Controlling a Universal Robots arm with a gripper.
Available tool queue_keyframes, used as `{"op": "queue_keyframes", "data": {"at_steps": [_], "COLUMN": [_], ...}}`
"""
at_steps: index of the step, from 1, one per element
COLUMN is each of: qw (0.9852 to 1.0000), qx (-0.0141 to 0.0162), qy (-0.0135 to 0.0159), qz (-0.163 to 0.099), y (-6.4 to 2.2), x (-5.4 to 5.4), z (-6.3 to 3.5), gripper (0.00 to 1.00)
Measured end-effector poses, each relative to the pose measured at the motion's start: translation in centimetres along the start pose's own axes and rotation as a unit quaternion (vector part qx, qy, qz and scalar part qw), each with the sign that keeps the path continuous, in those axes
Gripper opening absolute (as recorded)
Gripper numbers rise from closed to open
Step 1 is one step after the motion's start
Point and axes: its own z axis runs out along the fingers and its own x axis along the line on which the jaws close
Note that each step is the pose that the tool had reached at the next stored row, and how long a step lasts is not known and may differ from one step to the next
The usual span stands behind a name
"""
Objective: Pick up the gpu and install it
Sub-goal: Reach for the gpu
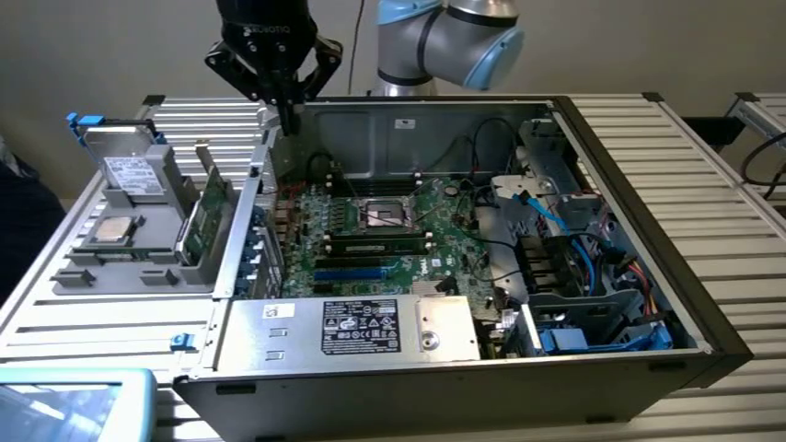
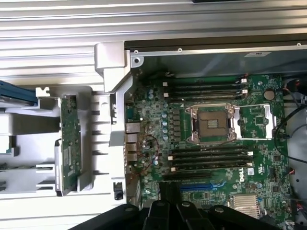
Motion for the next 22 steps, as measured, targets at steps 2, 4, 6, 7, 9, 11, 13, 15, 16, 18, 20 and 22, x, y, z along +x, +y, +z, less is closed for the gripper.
{"op": "queue_keyframes", "data": {"at_steps": [2,4,6,7,9,11,13,15,16,18,20,22], "qw": [1.0,1.0,1.0,1.0,1.0,1.0,1.0,1.0,1.0,1.0,1.0,1.0], "qx": [0.0,0.0,0.0,0.0,0.0,-0.0001,-0.0001,-0.0003,-0.0003,-0.0004,-0.0005,-0.0005], "qy": [0.0,0.0,0.0,0.0,0.0,0.0,0.0001,0.0,0.0001,0.0001,0.0001,0.0001], "qz": [0.0,0.0,0.0,0.0,0.0,0.0,0.0,0.0,0.0,0.0,0.0,0.0], "y": [-0.05,-0.12,-0.18,-0.22,-0.28,-0.35,-0.42,-0.48,-0.52,-0.58,-0.64,-0.71], "x": [0.7,1.7,2.6,3.0,3.9,4.8,5.8,6.7,7.1,8.0,8.9,9.8], "z": [-0.02,-0.01,0.02,0.05,0.07,0.1,0.12,0.14,0.15,0.18,0.22,0.27], "gripper": [0.12,0.12,0.12,0.12,0.12,0.12,0.12,0.12,0.12,0.12,0.12,0.12]}}
